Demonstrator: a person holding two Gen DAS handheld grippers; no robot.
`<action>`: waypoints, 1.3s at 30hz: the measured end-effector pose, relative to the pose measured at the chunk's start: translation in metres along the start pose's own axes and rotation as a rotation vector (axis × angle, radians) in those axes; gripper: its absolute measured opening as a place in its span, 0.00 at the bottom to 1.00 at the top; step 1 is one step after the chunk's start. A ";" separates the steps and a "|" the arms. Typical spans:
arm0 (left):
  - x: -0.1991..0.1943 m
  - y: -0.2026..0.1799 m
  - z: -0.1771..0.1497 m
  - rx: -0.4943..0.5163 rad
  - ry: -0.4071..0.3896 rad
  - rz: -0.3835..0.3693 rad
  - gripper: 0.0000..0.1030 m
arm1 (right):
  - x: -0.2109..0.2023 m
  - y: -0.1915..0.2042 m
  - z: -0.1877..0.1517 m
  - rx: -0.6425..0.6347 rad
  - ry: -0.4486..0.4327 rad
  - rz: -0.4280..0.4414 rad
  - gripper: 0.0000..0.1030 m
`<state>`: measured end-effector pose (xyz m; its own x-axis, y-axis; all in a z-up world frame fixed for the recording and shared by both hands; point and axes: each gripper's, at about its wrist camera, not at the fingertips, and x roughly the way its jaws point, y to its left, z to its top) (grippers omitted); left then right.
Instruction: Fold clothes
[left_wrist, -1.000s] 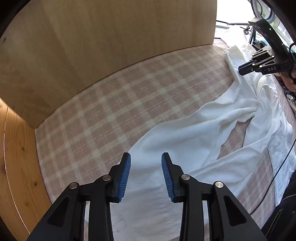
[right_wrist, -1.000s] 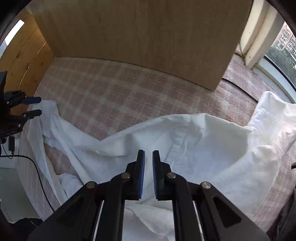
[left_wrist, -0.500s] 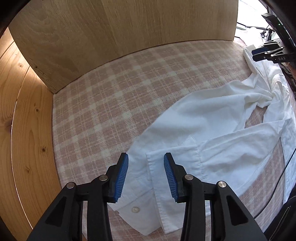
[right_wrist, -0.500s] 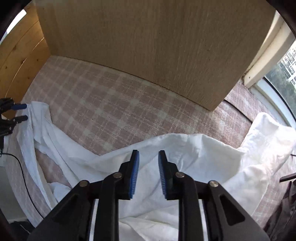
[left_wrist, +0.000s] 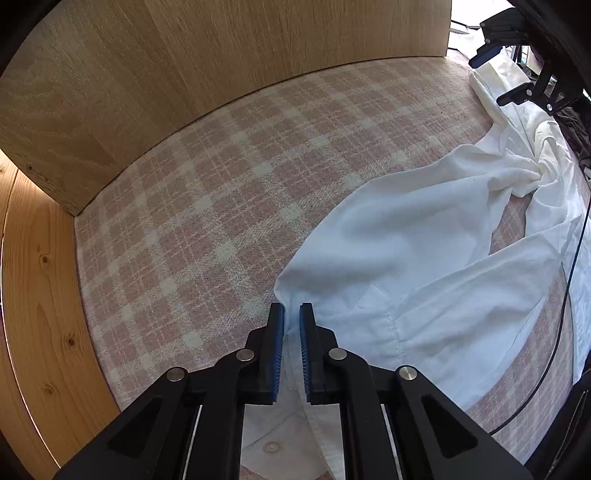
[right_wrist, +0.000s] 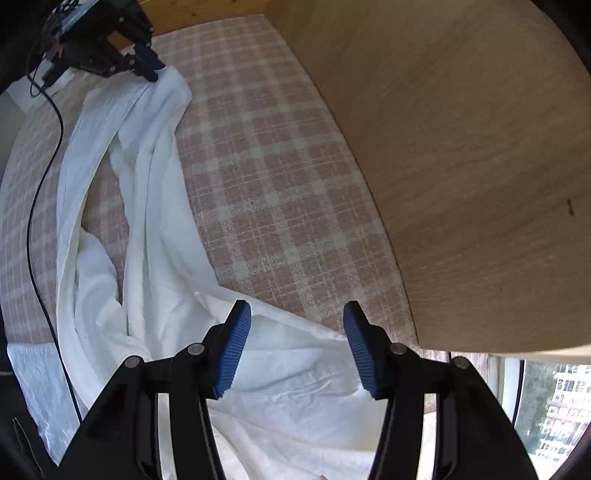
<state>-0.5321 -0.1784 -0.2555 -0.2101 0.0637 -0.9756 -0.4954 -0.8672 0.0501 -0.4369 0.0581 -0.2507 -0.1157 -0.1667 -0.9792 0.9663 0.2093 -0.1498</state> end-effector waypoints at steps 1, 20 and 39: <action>-0.002 0.001 -0.001 -0.003 0.000 -0.001 0.05 | 0.003 0.006 0.002 -0.045 0.017 0.009 0.50; -0.031 0.025 -0.018 -0.058 0.021 0.152 0.15 | 0.016 -0.007 0.009 0.066 0.043 -0.054 0.05; -0.067 -0.022 -0.045 -0.168 -0.137 0.066 0.29 | -0.030 0.182 0.029 -0.107 -0.212 0.212 0.02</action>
<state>-0.4694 -0.1857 -0.2005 -0.3557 0.0604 -0.9326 -0.3316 -0.9411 0.0655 -0.2504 0.0730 -0.2442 0.1474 -0.3030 -0.9415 0.9328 0.3590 0.0305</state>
